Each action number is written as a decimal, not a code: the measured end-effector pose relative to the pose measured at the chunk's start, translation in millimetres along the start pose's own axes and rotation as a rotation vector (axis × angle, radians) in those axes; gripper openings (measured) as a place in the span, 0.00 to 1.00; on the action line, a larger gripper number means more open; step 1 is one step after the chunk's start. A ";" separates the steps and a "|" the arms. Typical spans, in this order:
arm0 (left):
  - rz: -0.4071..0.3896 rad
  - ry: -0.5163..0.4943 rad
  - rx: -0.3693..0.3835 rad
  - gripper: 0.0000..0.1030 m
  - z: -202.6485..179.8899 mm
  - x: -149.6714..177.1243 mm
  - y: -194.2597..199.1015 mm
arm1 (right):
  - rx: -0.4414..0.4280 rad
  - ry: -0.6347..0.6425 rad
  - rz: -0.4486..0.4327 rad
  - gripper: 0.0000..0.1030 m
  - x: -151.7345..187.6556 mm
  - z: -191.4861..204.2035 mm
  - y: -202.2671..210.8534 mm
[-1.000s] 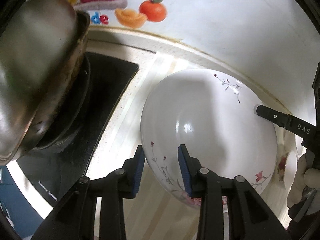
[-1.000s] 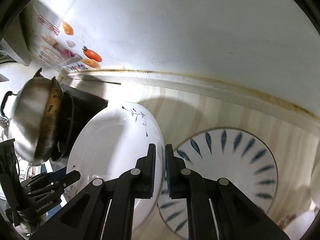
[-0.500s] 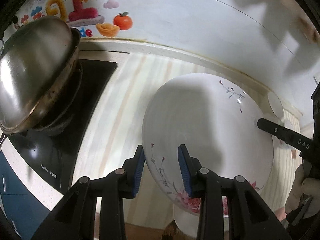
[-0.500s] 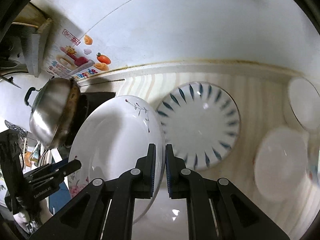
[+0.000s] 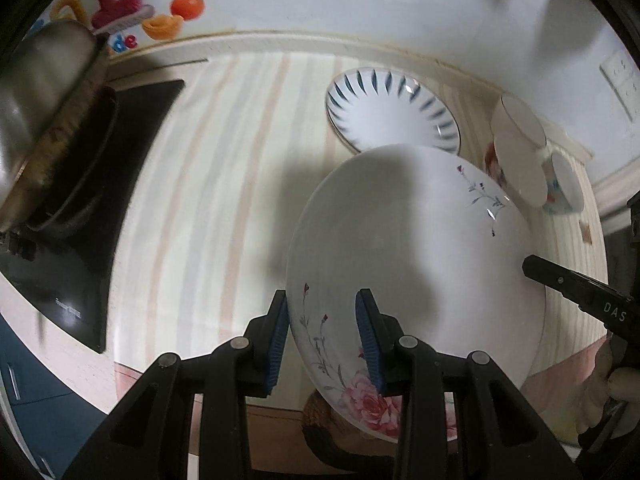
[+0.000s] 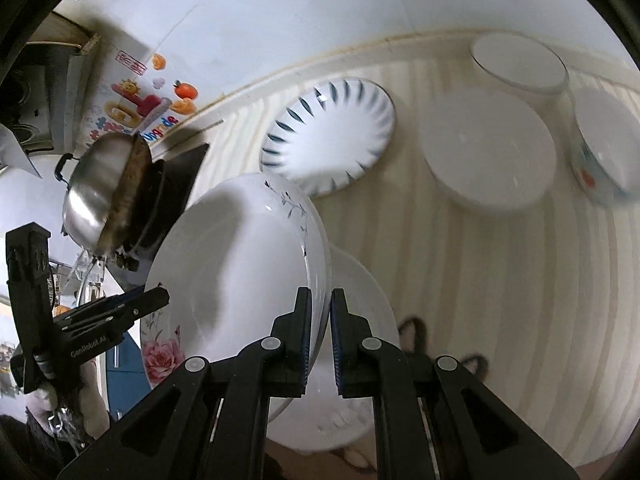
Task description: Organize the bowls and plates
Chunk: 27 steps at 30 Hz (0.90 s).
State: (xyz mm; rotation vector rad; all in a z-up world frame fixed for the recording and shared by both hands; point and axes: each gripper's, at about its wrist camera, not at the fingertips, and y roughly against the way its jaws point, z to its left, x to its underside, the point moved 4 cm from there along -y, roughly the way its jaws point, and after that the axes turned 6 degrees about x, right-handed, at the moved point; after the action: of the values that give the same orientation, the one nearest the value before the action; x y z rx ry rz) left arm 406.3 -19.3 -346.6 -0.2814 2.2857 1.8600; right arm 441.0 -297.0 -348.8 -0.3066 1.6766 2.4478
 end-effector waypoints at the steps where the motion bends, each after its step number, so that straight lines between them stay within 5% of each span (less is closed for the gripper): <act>1: 0.013 -0.009 -0.001 0.30 -2.5 3.0 -5.5 | 0.001 -0.009 0.009 0.11 4.8 -5.2 -2.3; 13: 0.107 -0.029 -0.039 0.30 -11.5 24.7 -40.0 | -0.005 -0.062 0.095 0.11 32.8 -38.7 -32.6; 27: 0.169 -0.033 -0.089 0.30 -3.3 37.8 -53.7 | -0.001 -0.052 0.138 0.11 33.1 -30.1 -48.6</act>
State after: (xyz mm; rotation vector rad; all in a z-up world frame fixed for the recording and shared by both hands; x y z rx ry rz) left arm 383.6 -34.5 -406.5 -0.0703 2.2720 2.0333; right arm 423.3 -307.0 -411.6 -0.1301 1.7287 2.5298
